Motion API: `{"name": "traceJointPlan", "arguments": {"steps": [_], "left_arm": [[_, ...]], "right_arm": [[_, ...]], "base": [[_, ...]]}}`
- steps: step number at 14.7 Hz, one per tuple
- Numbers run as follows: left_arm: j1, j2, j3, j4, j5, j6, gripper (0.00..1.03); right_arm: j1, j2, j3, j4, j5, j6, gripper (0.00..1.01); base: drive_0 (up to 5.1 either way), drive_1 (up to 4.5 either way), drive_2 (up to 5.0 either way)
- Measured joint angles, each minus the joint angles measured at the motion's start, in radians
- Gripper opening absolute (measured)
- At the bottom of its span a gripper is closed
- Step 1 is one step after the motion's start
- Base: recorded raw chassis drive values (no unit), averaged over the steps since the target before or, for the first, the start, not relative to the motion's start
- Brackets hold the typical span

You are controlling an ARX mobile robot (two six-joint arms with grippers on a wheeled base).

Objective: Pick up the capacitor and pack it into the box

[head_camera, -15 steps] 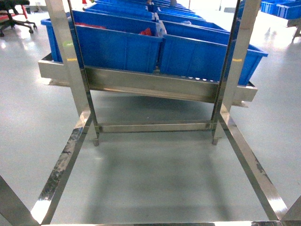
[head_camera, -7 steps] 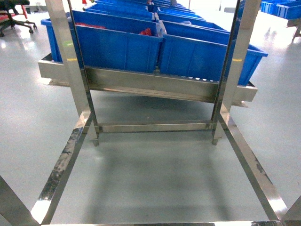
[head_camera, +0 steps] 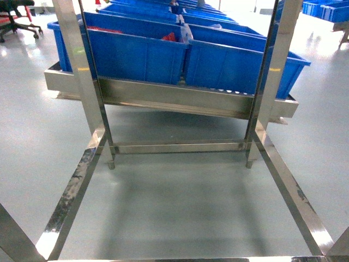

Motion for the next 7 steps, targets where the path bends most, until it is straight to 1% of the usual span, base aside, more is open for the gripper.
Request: {"name": "traceJointPlan", "arguments": {"steps": [7], "left_arm": [[0.000,0.000,0.000,-0.002,0.001,0.000,0.98]], "right_arm": [[0.000,0.000,0.000,0.001,0.001,0.000,0.98]], "base": [[0.0,0.00,0.0]]}}
